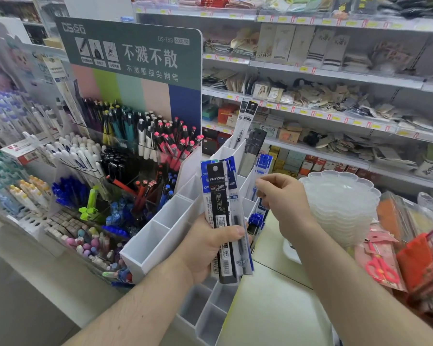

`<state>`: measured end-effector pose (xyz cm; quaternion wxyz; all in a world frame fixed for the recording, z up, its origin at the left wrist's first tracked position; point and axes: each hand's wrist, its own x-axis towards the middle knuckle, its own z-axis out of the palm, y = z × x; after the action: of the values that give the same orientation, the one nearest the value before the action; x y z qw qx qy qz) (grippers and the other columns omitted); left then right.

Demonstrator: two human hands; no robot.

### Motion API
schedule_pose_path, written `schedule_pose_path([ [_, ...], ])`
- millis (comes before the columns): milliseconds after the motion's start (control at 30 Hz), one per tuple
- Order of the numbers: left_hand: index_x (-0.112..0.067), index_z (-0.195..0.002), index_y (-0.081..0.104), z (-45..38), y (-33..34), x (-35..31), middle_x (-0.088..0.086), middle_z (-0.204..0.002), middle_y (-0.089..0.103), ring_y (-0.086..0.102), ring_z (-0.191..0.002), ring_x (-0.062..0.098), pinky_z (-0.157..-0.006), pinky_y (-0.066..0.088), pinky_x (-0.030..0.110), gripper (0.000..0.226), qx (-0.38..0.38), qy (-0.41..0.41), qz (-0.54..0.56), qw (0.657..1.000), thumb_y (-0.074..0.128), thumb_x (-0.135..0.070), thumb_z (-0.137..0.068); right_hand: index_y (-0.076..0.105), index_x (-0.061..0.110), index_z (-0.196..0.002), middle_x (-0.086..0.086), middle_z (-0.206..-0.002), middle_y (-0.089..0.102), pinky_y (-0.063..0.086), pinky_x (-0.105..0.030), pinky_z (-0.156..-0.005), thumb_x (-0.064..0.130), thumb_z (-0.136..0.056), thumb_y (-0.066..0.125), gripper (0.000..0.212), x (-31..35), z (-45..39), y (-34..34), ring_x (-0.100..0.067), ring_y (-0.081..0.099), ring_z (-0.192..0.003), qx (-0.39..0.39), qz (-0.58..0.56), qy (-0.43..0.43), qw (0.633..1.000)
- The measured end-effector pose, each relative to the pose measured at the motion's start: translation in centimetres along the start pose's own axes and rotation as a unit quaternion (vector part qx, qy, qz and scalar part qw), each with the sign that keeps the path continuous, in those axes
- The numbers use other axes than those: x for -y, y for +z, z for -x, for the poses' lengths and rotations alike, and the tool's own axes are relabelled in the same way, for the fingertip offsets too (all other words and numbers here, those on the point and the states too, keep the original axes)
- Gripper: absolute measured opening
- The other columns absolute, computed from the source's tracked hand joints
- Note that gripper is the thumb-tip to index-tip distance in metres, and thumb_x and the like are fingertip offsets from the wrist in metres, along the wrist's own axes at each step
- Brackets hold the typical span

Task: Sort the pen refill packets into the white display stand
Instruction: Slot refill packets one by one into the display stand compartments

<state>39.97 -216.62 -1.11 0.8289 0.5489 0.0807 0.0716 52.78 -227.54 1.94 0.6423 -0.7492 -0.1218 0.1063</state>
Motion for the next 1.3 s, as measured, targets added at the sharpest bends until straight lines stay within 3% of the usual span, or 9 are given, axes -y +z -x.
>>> schedule_pose_path([
  [133, -0.006, -0.095, 0.066, -0.1, 0.1, 0.1, 0.009, -0.078, 0.071, 0.070, -0.072, 0.022, -0.067, 0.059, 0.034, 0.028, 0.002, 0.002, -0.011, 1.000, 0.067, -0.003, -0.067, 0.072, 0.016, -0.087, 0.004, -0.061, 0.063, 0.043, -0.017, -0.051, 0.023, -0.090, 0.071, 0.007, 1.6, 5.6, -0.7, -0.001, 0.052, -0.053, 0.108, -0.023, -0.040, 0.993],
  [200, -0.008, -0.103, 0.067, -0.1, 0.1, 0.1, 0.013, -0.086, 0.072, 0.070, -0.078, 0.025, -0.071, 0.059, 0.036, 0.033, 0.009, 0.004, -0.007, 1.000, 0.066, -0.003, -0.070, 0.073, 0.023, -0.088, -0.012, -0.070, 0.064, 0.048, -0.026, -0.053, 0.021, -0.087, 0.075, 0.004, 1.3, 6.9, -0.6, -0.007, 0.055, -0.061, 0.128, 0.032, -0.065, 0.989],
  [267, -0.007, -0.105, 0.066, -0.1, -0.1, 0.2, 0.014, -0.088, 0.072, 0.071, -0.079, 0.025, -0.070, 0.059, 0.035, 0.035, 0.017, -0.001, -0.004, 1.000, 0.066, -0.004, -0.071, 0.074, 0.024, -0.085, -0.015, -0.074, 0.067, 0.051, -0.034, -0.058, 0.014, -0.087, 0.074, 0.011, 0.6, 7.4, -0.5, -0.011, 0.057, -0.064, 0.122, 0.060, -0.074, 0.988],
  [367, -0.002, -0.110, 0.065, -0.2, -0.3, 0.5, 0.019, -0.093, 0.072, 0.071, -0.083, 0.029, -0.071, 0.059, 0.039, 0.050, 0.027, -0.012, 0.007, 1.000, 0.073, -0.007, -0.061, 0.071, 0.011, -0.078, 0.005, -0.059, 0.066, 0.043, -0.014, -0.050, -0.001, -0.089, 0.066, 0.017, 0.3, 7.6, -0.9, 0.001, 0.055, -0.050, 0.093, 0.002, -0.032, 0.995],
  [433, -0.001, -0.114, 0.064, -0.2, -0.3, 0.5, 0.020, -0.098, 0.072, 0.071, -0.087, 0.031, -0.073, 0.058, 0.041, 0.057, 0.036, -0.017, -0.001, 0.999, 0.074, -0.011, -0.059, 0.066, 0.006, -0.077, 0.009, -0.055, 0.060, 0.039, -0.011, -0.045, -0.004, -0.091, 0.061, 0.018, 0.2, 7.8, -0.9, 0.002, 0.050, -0.044, 0.087, -0.024, 0.001, 0.996],
  [600, -0.004, -0.106, 0.066, -0.1, -0.2, 0.4, 0.015, -0.089, 0.074, 0.073, -0.079, 0.027, -0.065, 0.058, 0.035, 0.037, 0.046, -0.021, -0.014, 0.999, 0.062, -0.002, -0.069, 0.063, 0.001, -0.091, -0.015, -0.085, 0.069, 0.055, -0.029, -0.060, 0.004, -0.094, 0.055, 0.009, -0.4, 8.1, -0.1, -0.023, 0.066, -0.073, 0.066, -0.034, 0.037, 0.997],
  [733, -0.003, -0.111, 0.066, -0.3, -0.3, 0.6, 0.019, -0.097, 0.073, 0.072, -0.085, 0.030, -0.070, 0.058, 0.038, 0.042, 0.026, -0.023, -0.018, 0.999, 0.065, -0.003, -0.069, 0.070, 0.015, -0.099, -0.001, -0.093, 0.076, 0.058, -0.028, -0.073, 0.010, -0.097, 0.057, 0.013, -0.5, 8.5, 0.3, -0.015, 0.072, -0.087, 0.076, -0.056, 0.033, 0.995],
  [1133, -0.004, -0.117, 0.065, -0.3, -0.5, 0.7, 0.020, -0.104, 0.073, 0.072, -0.091, 0.033, -0.075, 0.058, 0.042, 0.048, 0.032, -0.046, -0.038, 0.998, 0.070, -0.004, -0.069, 0.069, 0.014, -0.105, -0.007, -0.096, 0.077, 0.062, -0.043, -0.073, 0.021, -0.098, 0.059, 0.015, -0.8, 8.9, -0.3, -0.027, 0.075, -0.088, 0.074, -0.151, 0.090, 0.982],
  [1300, -0.002, -0.120, 0.063, -0.4, -0.4, 0.5, 0.021, -0.104, 0.073, 0.073, -0.090, 0.033, -0.072, 0.059, 0.043, 0.051, 0.035, -0.056, -0.051, 0.997, 0.065, -0.002, -0.069, 0.070, 0.021, -0.105, 0.003, -0.094, 0.077, 0.062, -0.041, -0.076, 0.019, -0.096, 0.063, 0.012, -1.1, 9.0, -0.2, -0.018, 0.074, -0.088, 0.044, -0.064, 0.045, 0.996],
])
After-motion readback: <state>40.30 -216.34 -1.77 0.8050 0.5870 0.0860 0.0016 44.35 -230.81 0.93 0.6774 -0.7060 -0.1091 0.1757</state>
